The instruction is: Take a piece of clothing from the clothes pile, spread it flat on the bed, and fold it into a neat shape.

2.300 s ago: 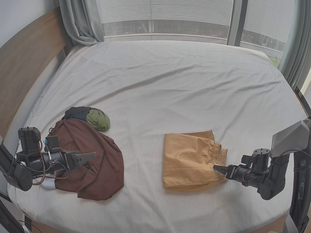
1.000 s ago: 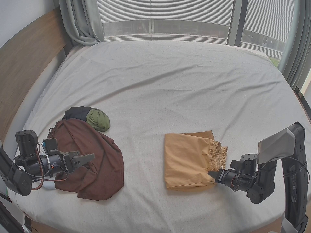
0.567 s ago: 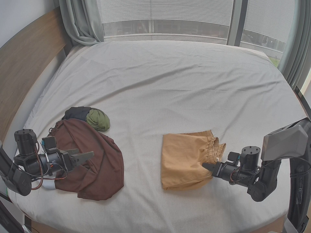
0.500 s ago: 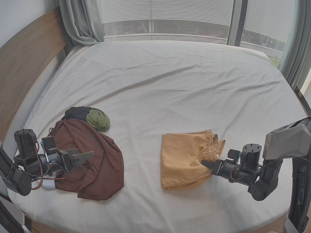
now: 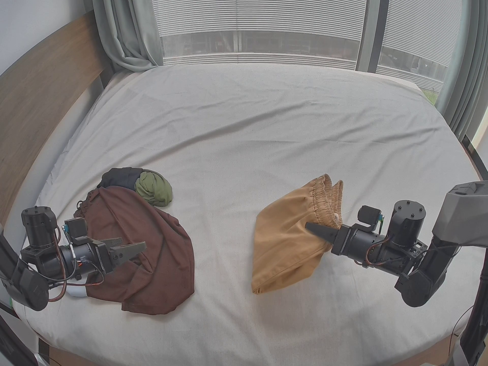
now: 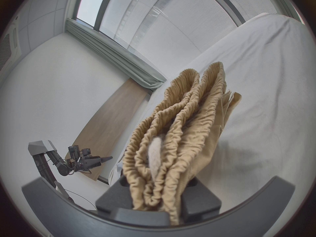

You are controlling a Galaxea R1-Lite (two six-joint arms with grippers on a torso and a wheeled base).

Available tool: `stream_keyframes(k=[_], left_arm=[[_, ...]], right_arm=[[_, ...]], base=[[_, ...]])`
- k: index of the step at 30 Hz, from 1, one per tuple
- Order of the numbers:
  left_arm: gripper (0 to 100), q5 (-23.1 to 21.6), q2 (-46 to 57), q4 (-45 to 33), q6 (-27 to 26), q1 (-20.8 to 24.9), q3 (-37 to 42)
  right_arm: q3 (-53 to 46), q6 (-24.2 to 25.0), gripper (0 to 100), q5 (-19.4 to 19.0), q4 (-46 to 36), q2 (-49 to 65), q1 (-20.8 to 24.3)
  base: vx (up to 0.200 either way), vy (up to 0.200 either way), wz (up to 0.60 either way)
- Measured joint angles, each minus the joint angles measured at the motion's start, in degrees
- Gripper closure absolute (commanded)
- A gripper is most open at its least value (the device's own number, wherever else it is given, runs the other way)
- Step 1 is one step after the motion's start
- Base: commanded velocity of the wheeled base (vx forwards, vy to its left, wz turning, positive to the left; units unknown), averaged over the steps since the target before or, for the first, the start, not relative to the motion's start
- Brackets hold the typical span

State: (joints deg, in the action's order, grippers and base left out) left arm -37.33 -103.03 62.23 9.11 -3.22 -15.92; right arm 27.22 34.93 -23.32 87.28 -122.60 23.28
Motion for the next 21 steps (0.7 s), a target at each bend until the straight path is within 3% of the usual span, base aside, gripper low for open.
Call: stream_keyframes(k=[10,21], left_arm=[[0,-0.04,0.04,1.01,0.37,0.11,0.51],[0,-0.09,-0.05,1.12,0.37,0.05,0.77]], right_arm=[[6.13,0.05,100,0.04,-6.84,2.47,1.3],[18.44,-1.24,100,0.09,-20.44,4.27,2.26]], base=[[0.0,0.0,0.0],[0.0,0.0,0.0]])
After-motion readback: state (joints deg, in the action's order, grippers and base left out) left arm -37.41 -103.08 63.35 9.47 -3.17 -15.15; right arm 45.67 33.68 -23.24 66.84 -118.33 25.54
